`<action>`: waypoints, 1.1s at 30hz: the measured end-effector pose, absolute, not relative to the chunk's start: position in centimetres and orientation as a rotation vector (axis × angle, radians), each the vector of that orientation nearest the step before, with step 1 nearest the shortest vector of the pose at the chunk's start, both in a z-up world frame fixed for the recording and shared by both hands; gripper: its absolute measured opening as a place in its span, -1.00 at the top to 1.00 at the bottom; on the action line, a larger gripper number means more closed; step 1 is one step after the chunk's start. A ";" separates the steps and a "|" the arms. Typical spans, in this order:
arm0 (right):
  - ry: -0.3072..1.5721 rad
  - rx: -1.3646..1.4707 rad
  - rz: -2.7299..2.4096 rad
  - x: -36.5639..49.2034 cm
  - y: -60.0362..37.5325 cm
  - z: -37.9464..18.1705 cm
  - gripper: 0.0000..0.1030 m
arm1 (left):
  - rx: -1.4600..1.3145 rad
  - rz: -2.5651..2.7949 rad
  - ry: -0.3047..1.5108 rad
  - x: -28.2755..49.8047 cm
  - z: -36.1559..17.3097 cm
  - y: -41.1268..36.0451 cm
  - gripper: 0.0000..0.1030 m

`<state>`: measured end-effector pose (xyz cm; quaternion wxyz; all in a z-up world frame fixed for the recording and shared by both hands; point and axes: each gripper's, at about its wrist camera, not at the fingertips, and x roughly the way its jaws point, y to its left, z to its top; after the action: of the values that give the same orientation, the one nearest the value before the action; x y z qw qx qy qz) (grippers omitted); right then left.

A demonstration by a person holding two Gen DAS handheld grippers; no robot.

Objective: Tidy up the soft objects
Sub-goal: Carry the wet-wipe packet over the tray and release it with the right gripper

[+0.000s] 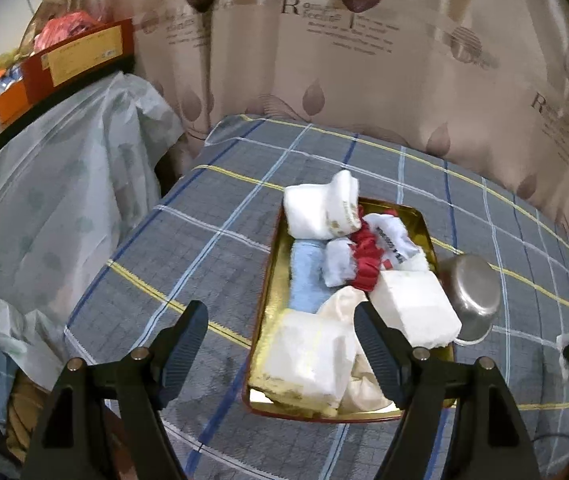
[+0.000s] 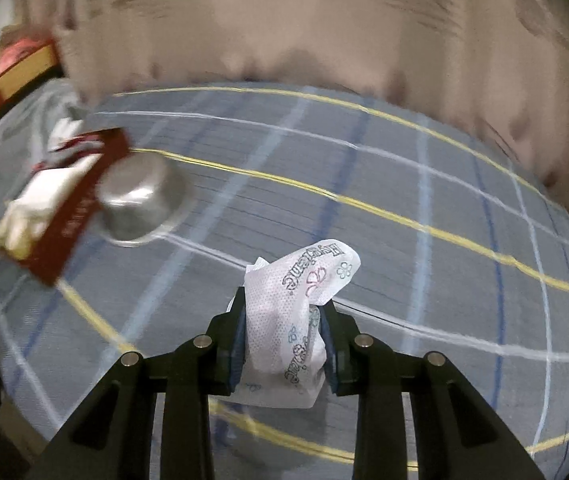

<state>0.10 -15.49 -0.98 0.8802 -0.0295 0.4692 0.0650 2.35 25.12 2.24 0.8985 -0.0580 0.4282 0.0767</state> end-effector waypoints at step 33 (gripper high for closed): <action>0.882 -0.148 0.641 8.7 14.3 2.3 0.42 | -0.200 0.288 0.912 1.6 3.1 30.3 -0.51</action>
<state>8.73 14.30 2.28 0.8525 -0.0704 0.4191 0.3045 1.64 30.31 3.10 0.8831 -0.0962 0.4380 0.1381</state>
